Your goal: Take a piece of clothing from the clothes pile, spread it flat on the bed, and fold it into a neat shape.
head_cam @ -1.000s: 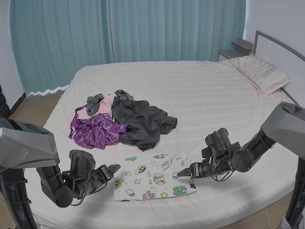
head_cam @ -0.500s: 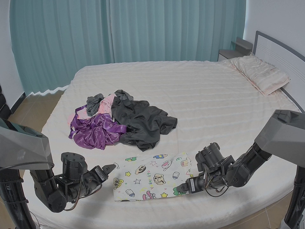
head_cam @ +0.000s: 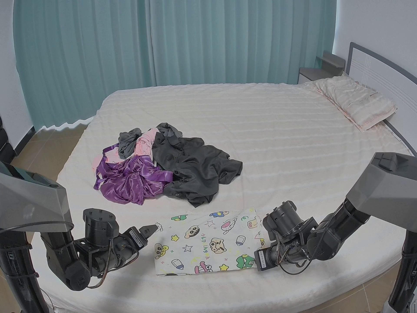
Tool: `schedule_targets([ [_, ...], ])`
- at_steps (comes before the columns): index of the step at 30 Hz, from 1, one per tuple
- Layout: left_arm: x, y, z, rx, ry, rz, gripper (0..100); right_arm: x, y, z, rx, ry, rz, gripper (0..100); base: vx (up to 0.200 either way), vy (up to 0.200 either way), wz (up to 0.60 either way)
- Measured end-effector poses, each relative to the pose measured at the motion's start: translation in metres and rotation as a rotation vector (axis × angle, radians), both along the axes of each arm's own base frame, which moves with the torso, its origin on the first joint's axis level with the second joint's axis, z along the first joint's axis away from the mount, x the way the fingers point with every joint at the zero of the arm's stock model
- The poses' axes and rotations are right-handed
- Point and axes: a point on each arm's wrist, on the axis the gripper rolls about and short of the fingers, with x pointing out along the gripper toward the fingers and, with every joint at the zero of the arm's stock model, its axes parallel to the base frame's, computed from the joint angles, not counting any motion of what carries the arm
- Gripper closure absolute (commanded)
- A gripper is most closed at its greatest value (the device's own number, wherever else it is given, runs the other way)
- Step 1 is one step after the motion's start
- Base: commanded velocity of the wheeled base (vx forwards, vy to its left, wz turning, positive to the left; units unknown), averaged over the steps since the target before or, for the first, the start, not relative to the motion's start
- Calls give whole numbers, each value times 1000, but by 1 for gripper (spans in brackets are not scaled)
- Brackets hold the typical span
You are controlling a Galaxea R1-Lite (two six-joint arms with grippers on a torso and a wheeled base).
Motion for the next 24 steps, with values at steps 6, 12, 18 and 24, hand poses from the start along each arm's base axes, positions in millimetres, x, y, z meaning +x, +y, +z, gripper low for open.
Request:
schedule_targets([
  [6, 0, 0, 0, 0, -2, 0, 0, 0, -2, 3, 1, -2, -7, 100, 0, 0, 0],
  [12, 0, 0, 0, -1, -2, 1, 0, -6, -6, 5, -31, 32, -8, 100, 0, 0, 0],
  [18, 0, 1, 0, 1, -2, 4, 0, -10, -17, 12, -90, 71, -32, 100, 0, 0, 0],
  [24, 0, 1, 0, 1, -1, 4, 0, -5, -19, 13, -113, 45, -42, 0, 0, 0, 0],
])
